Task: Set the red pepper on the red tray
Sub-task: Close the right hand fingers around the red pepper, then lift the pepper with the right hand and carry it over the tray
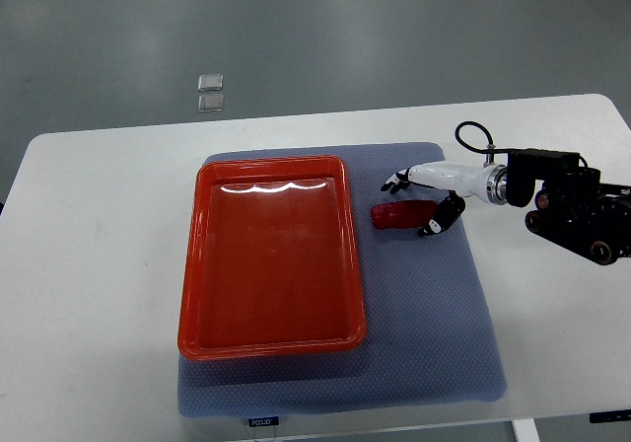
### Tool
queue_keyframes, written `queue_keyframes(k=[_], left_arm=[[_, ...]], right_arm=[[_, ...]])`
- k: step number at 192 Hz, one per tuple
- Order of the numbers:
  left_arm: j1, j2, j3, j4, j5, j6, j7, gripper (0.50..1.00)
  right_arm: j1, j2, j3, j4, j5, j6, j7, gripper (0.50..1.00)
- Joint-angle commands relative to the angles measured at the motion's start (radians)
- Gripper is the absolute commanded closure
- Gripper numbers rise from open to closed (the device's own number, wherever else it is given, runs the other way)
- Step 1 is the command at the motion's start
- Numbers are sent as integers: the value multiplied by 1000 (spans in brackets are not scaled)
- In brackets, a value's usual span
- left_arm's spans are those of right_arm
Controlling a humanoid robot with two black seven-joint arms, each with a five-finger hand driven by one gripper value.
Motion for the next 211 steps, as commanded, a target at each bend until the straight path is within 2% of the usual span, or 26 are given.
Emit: queue_keyframes(k=[1, 9, 60, 66, 134, 211], left_arm=[[0, 0, 0, 0, 0, 0, 0, 500], [0, 0, 0, 0, 0, 0, 0, 500], [0, 0, 0, 0, 0, 0, 1, 500], [0, 0, -1, 0, 0, 0, 0, 500], [0, 0, -1, 0, 0, 0, 1, 500], [0, 0, 0, 0, 0, 0, 0, 500]], right_arm=[[4, 0, 1, 0, 4, 0, 0, 746], [5, 0, 1, 0, 6, 0, 0, 773], [5, -1, 1, 0, 7, 5, 3, 818], [5, -3, 1, 0, 9, 6, 3, 844], [25, -5, 9, 2, 12, 9, 15, 991], [71, 6, 14, 2, 15, 12, 34, 1000]])
